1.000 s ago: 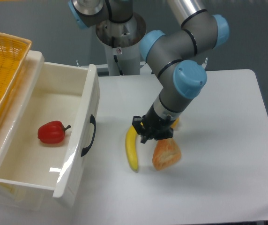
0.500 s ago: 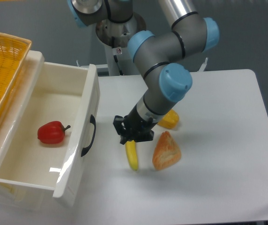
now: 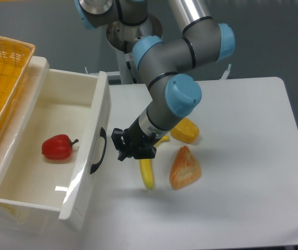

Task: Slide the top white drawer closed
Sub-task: 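Move the gripper over the banana toward the open drawer's front panel, then lower the gripper against the drawer front beside its black handle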

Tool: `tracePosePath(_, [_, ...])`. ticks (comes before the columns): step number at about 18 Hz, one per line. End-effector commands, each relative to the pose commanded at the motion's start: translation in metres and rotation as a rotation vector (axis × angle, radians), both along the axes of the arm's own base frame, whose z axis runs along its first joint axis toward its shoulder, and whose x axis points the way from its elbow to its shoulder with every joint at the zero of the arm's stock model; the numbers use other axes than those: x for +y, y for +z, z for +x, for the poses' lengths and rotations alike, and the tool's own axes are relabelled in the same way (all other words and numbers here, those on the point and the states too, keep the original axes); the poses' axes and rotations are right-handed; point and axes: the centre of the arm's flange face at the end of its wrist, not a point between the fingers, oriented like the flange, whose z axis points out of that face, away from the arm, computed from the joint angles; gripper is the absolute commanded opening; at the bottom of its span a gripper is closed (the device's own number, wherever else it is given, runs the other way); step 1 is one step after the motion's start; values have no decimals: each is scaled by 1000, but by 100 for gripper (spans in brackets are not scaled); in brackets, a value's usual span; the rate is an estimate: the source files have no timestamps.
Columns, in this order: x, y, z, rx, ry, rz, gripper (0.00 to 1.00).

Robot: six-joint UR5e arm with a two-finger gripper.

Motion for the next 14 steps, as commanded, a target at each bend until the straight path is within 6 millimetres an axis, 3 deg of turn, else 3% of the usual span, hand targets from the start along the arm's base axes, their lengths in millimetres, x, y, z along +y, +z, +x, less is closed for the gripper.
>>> tracePosePath(14, [8, 7, 18, -31, -20, 21, 11])
